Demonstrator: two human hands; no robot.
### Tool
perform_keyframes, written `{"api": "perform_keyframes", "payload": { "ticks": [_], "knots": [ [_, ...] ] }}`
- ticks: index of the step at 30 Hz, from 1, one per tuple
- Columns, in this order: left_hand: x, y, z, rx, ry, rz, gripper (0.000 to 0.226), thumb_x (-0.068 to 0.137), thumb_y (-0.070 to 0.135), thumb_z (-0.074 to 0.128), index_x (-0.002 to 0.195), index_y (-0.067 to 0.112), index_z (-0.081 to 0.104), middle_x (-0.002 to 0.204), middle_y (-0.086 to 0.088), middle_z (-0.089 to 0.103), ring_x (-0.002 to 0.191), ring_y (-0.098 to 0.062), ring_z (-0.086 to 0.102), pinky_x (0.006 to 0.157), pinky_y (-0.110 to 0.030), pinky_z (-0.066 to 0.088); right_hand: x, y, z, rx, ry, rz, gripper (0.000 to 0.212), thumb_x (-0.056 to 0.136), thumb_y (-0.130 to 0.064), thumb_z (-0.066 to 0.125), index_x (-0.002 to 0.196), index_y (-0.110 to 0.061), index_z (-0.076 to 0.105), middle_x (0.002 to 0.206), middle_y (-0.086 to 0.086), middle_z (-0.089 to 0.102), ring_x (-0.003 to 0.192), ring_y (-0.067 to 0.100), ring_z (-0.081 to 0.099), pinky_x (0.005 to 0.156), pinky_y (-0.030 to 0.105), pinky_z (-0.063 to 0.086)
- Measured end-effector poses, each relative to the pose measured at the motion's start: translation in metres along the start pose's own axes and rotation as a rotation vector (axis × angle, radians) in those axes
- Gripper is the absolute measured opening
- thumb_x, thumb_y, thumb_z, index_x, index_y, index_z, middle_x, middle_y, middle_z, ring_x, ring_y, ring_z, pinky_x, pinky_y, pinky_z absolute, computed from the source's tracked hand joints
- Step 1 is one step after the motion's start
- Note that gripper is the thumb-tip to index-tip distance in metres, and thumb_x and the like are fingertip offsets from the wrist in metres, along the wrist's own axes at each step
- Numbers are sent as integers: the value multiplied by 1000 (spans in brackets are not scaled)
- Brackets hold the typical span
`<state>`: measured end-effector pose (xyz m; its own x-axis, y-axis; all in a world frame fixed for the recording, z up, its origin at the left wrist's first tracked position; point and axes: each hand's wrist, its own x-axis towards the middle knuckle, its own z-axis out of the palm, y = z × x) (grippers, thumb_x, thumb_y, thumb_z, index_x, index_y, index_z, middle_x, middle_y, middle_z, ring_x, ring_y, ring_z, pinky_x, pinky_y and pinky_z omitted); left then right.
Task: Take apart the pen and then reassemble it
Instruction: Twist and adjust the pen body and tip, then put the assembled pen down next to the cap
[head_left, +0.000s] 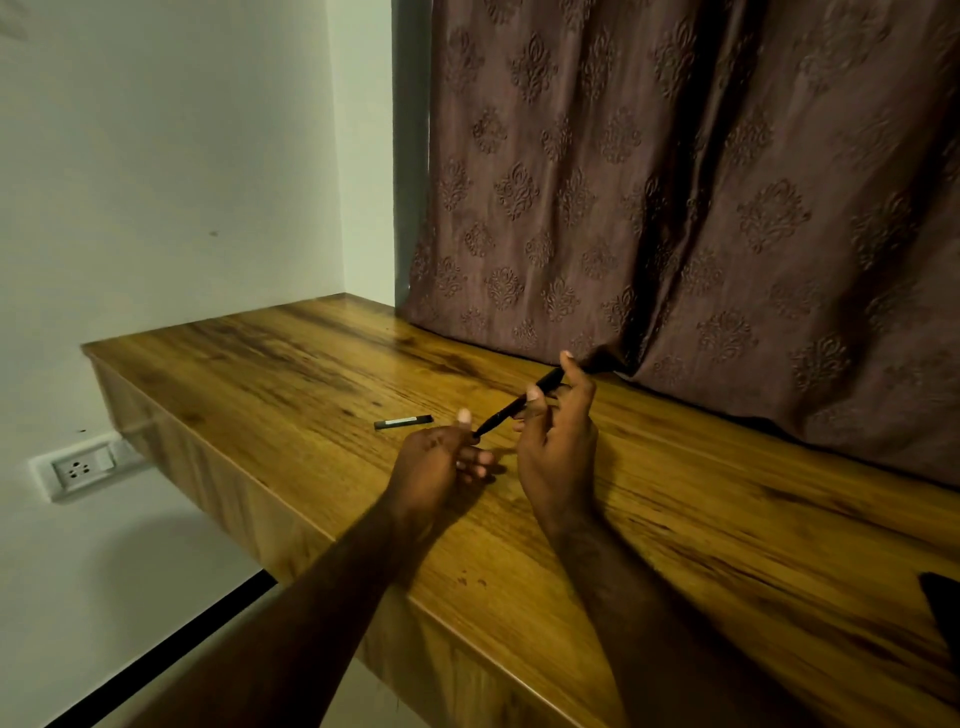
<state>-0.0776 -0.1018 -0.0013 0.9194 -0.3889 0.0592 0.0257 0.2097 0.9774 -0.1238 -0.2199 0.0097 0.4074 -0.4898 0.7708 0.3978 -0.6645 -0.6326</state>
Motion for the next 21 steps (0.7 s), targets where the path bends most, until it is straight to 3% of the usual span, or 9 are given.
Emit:
{"api": "perform_keyframes", "payload": {
  "ticks": [4,7,9,13,16,18,21],
  "knots": [
    [-9,2,0,33,117,78,22,98,14,55,87,-3,64,66,-8,66,47,-4,59,43,-16,47,9,6,-6,166,15,279,38,97,-14,49,133,-24,42,93,1,64,70,16,70,59,34,59],
    [-8,5,-7,-70,147,90,15,95,8,57,86,-2,64,64,-7,65,48,-6,58,43,-16,47,17,13,-12,251,25,433,21,95,-7,53,115,-15,52,97,16,67,66,13,69,57,25,56],
    [-4,8,-19,-202,110,55,12,94,6,58,85,-1,62,64,-7,66,51,-9,58,45,-17,49,19,18,-16,308,-60,537,10,95,-7,55,105,-8,55,93,23,68,61,13,66,51,19,52],
    [5,19,-64,-339,-85,-100,7,78,15,68,74,9,68,72,-7,71,59,-10,65,54,-18,54,14,22,-21,571,-379,781,3,92,-2,58,90,-4,57,78,21,66,58,19,66,54,25,56],
    [7,24,-99,-302,-237,-173,30,50,24,94,68,12,75,74,-7,72,64,-11,68,59,-21,57,12,19,-15,606,-581,827,2,90,0,59,90,0,57,73,17,68,58,20,67,55,27,57],
    [8,23,-112,-278,-303,-203,43,36,25,100,67,12,74,74,-9,71,64,-13,68,61,-23,59,12,19,-10,592,-648,825,3,89,0,60,88,0,57,73,18,68,59,22,67,55,28,58],
    [11,24,-115,-234,-318,-216,20,56,17,92,65,12,74,74,-10,72,65,-14,69,61,-23,59,13,21,-6,541,-655,790,5,86,2,63,89,0,59,73,18,66,57,20,65,55,27,56]
  ]
}}
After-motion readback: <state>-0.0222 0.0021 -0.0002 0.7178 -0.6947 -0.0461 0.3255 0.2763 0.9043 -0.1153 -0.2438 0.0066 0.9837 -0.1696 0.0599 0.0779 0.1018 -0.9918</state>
